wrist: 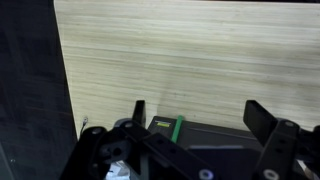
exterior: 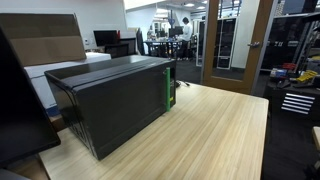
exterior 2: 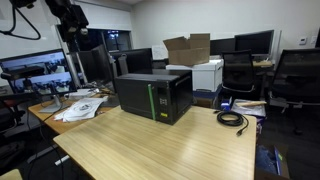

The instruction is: Open the microwave door

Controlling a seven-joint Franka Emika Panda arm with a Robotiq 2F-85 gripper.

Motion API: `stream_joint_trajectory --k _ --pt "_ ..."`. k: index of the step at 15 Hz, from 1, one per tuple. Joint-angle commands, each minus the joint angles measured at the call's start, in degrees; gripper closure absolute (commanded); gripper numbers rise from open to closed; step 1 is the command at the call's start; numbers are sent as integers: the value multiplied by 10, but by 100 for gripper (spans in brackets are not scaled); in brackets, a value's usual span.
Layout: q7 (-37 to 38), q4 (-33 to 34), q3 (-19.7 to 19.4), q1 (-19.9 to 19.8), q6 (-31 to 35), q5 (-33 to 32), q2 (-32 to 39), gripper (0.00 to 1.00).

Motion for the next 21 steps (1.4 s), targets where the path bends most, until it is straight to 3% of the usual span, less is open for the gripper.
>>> stream_joint_trajectory --k 1,7,11,17,21 --pt "9 -30 -27 -7 79 -20 17 0" --pt "13 -66 -67 -30 206 -17 66 0" --pt "30 -87 -62 -41 283 -33 97 0" --pt "131 -115 -45 -67 415 -113 165 0" --pt "146 -115 -49 -57 479 -111 232 0"
